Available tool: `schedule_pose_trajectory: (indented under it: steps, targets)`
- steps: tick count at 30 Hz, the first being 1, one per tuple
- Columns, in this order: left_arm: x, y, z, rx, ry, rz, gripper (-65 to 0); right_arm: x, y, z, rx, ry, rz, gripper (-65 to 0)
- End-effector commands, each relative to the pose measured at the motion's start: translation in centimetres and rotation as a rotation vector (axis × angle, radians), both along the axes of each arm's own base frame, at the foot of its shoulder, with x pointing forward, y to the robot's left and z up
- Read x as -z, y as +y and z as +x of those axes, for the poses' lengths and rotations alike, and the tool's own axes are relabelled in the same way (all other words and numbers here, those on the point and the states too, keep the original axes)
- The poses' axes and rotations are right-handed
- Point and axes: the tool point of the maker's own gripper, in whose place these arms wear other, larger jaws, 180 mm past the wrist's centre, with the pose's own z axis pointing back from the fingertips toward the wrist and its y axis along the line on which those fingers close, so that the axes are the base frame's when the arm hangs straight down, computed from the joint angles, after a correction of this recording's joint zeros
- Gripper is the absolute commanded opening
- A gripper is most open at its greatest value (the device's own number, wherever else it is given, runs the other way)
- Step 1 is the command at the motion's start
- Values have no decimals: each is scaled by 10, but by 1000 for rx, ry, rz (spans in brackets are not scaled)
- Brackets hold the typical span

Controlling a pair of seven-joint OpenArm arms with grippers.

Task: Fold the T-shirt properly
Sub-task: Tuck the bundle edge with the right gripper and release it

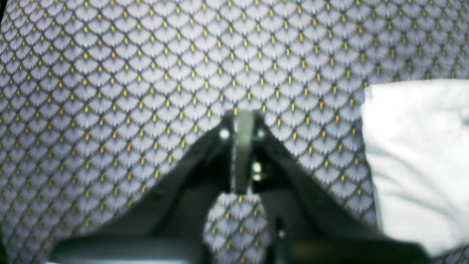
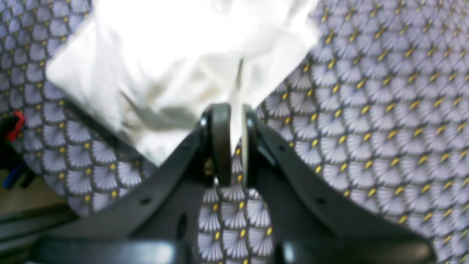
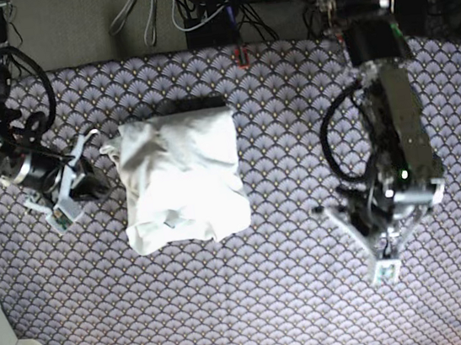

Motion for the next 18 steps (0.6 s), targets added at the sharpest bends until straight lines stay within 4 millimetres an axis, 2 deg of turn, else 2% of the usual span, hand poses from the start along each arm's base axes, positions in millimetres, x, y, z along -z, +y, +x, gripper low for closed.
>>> schedule_pose_trajectory:
  steps: [1, 4, 7, 13, 16, 18]
  targets:
    - [-6, 5, -7, -3, -11, 22, -638, -18, 3, 5, -17, -59, 16, -610]
    - [4, 11, -40, -5, 16, 52, -649, -22, 15, 5, -33, -74, 38, -610]
    - [18, 26, -64, -42, 55, 63, -648, -21, 32, 5, -35, -74, 88, -610]
    - [21, 71, -78, -154, 80, 85, -648, -27, 73, 15, -133, -83, 116, -610]
    - [27, 78, -86, -157, 99, 104, -648, -20, 83, 21, -164, -53, 115, -610]
    - [30, 85, -92, -160, 112, 129, -648, -5, 84, 24, -163, -7, 122, -610]
